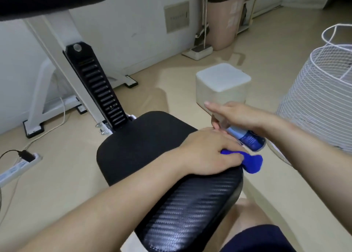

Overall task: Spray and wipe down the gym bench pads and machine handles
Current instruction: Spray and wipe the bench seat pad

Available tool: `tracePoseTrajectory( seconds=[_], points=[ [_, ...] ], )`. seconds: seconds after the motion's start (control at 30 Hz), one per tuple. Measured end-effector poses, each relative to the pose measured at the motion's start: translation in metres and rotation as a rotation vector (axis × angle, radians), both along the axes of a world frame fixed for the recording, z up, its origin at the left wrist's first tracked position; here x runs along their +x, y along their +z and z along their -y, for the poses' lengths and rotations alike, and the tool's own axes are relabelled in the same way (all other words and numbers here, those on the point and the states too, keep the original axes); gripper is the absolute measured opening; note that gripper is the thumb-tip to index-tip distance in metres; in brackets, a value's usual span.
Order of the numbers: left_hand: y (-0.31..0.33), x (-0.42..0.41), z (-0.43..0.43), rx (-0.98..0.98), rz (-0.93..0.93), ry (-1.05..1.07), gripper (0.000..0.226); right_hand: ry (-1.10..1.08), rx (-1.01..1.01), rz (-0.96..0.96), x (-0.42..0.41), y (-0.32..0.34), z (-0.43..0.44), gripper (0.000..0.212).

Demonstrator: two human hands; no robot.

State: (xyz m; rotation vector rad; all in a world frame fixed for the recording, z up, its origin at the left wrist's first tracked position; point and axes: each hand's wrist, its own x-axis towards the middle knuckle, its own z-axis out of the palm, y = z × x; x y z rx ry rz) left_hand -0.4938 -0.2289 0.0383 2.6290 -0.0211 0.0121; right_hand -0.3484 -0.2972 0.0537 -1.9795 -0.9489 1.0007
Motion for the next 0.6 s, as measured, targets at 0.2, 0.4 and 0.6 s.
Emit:
tracePoseTrajectory(
  seconds=[0.2,0.4,0.6],
  points=[
    [-0.014,-0.035,-0.007,-0.177,0.218,-0.018,0.037,0.072,0.029,-0.246,0.008,-0.006,0.004,0.066],
    [-0.013,-0.047,0.007,-0.070,0.217,0.003,0.040,0.230,0.012,-0.048,-0.004,0.010,-0.032,0.060],
    [-0.012,-0.054,0.007,-0.019,0.220,0.024,0.039,0.283,-0.058,0.048,-0.014,0.015,-0.055,0.059]
  ],
)
